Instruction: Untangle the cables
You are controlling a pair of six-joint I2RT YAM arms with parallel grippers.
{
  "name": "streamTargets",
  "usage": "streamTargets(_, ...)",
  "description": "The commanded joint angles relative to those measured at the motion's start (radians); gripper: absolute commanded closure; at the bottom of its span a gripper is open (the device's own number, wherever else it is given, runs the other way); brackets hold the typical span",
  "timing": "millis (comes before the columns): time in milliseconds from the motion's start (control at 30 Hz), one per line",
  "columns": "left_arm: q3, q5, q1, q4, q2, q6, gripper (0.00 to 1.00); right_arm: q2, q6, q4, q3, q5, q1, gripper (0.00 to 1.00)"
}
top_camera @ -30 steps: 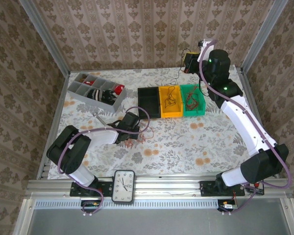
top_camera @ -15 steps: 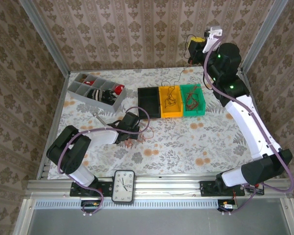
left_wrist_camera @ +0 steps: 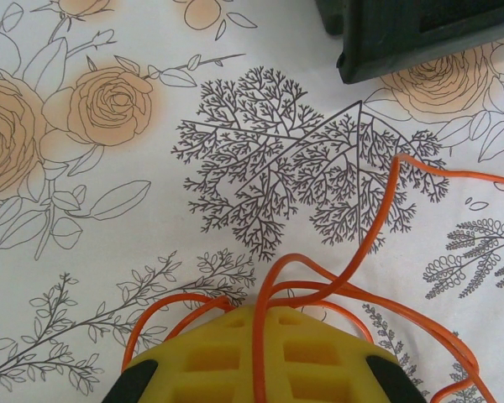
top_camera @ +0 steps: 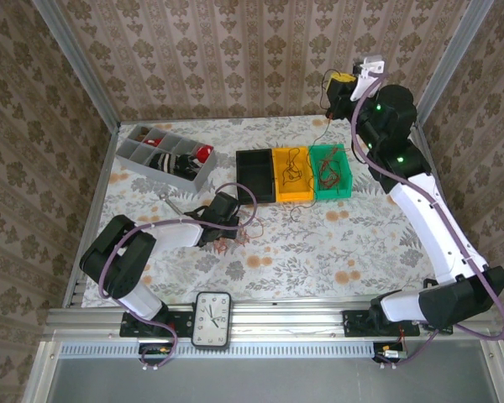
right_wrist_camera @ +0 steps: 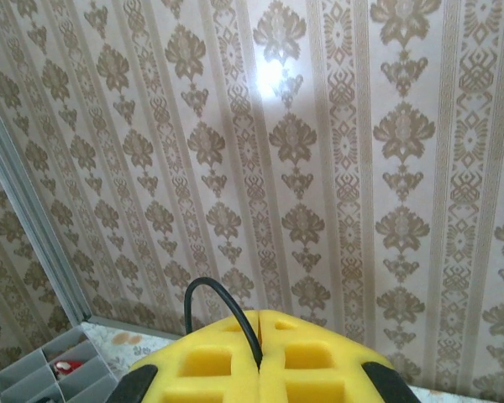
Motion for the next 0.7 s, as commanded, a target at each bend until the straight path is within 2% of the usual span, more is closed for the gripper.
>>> streamTargets(0,0.005,-0.012,0.006,-0.057,0.033,-0.014,1.0,-0.008,0.017,0.021,-0.007,0.028,0.005,0.97)
streamTargets(400,0.009,-0.014,0.005,-0.058,0.041,-0.014,1.0,0.065,-0.037,0.017,0.067,0.052,0.005,0.97)
streamTargets(667,0.009,-0.014,0.005,-0.061,0.042,-0.01,1.0,0.142,0.022,0.011,-0.046,0.051,0.005,0.97)
